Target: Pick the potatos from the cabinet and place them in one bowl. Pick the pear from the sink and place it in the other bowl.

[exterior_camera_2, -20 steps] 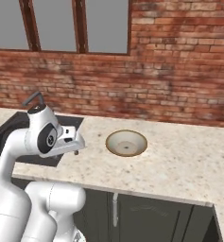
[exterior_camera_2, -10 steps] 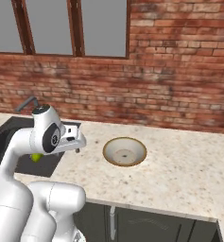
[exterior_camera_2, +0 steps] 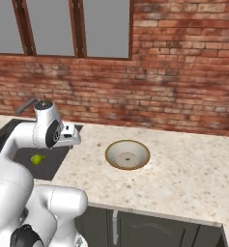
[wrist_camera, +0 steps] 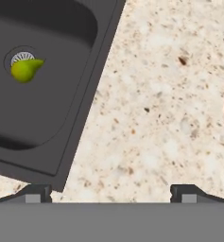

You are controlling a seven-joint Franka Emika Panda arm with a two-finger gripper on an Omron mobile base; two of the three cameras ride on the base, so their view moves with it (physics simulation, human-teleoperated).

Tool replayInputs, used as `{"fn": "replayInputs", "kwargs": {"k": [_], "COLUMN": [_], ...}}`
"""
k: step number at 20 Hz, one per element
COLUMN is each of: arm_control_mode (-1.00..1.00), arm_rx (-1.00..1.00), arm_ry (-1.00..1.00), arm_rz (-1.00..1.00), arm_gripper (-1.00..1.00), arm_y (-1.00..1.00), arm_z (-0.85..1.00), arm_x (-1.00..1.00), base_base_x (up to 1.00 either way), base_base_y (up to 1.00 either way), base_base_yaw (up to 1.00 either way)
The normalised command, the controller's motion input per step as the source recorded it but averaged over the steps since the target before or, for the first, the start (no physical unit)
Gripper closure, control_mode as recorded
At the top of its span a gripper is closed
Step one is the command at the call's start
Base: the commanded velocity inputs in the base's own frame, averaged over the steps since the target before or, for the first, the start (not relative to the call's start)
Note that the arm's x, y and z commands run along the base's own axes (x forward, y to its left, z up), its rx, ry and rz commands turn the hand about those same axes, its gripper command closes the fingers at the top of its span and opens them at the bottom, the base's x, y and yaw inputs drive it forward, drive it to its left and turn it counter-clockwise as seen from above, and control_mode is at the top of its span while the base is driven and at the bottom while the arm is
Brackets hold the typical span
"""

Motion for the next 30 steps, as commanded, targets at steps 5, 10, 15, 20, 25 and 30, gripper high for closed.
{"fn": "replayInputs", "kwargs": {"k": [5,10,15,20,25,30], "arm_control_mode": [-1.00,-1.00,-1.00,-1.00,-1.00,-1.00], "arm_rx": [0.06,0.12,0.15,0.18,0.10,0.01], "arm_ry": [0.00,0.04,0.07,0.03,0.00,0.00], "arm_rz": [0.00,0.03,0.05,0.03,0.01,0.00], "arm_gripper": [-1.00,-1.00,-1.00,-1.00,-1.00,-1.00], "arm_y": [0.84,0.45,0.19,0.16,0.32,0.15], "arm_z": [-0.01,-0.07,-0.16,-0.16,-0.08,-0.02], "arm_x": [0.10,0.00,0.00,-0.03,-0.18,-0.12], "base_base_x": [0.00,0.00,0.00,0.00,0.00,0.00], "base_base_y": [0.00,0.00,0.00,0.00,0.00,0.00], "base_base_yaw": [0.00,0.00,0.00,0.00,0.00,0.00]}}
